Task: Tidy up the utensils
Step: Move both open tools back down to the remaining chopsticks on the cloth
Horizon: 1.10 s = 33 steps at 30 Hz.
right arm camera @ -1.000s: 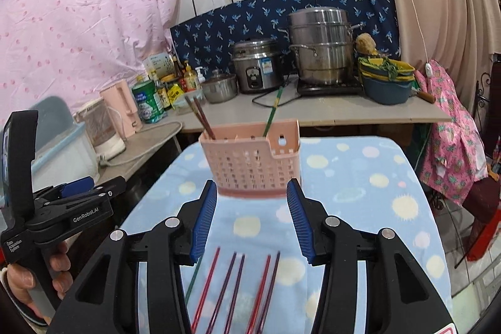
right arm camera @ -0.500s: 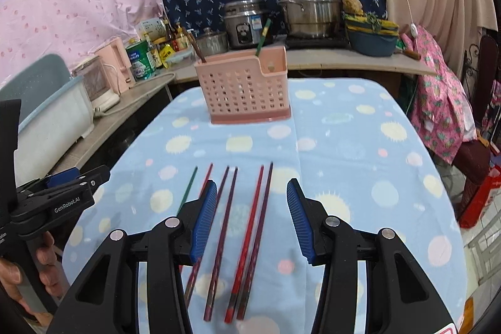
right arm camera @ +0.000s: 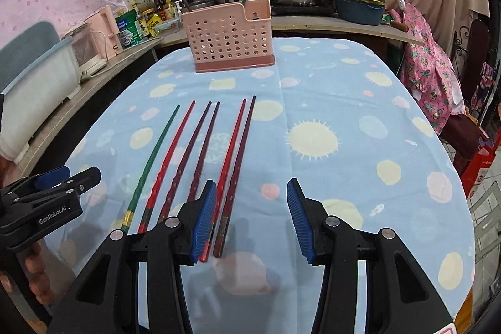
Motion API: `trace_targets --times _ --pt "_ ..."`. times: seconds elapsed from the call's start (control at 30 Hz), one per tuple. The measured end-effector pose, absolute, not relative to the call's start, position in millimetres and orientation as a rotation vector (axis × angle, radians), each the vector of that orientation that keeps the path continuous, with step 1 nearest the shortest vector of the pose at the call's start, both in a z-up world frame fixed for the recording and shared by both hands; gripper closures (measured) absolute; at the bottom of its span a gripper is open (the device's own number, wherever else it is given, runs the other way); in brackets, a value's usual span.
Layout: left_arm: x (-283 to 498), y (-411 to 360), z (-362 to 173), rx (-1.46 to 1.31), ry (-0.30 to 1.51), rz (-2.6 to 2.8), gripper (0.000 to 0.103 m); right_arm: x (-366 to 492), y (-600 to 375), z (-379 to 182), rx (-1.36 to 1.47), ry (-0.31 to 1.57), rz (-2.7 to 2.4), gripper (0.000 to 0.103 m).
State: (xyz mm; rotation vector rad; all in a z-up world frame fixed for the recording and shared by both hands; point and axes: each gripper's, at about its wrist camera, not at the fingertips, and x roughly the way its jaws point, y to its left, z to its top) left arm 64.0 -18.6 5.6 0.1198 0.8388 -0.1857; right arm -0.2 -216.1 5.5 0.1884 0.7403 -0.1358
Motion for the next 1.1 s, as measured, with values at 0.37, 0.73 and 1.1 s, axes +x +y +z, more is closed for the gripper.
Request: trace_targets --times 0.37,0.73,1.1 --pt "49 -27 -18 0.121 0.886 -0.247 0.039 -16 -215 -14 0.221 0.783 -0.131 0.057" --pt "51 -26 -35 0.132 0.927 -0.234 0.041 -18 -212 -22 0.232 0.800 -0.117 0.057" --pt "55 -28 -38 0.144 0.933 -0.221 0.052 -17 -210 -28 0.236 0.817 -0.113 0.057"
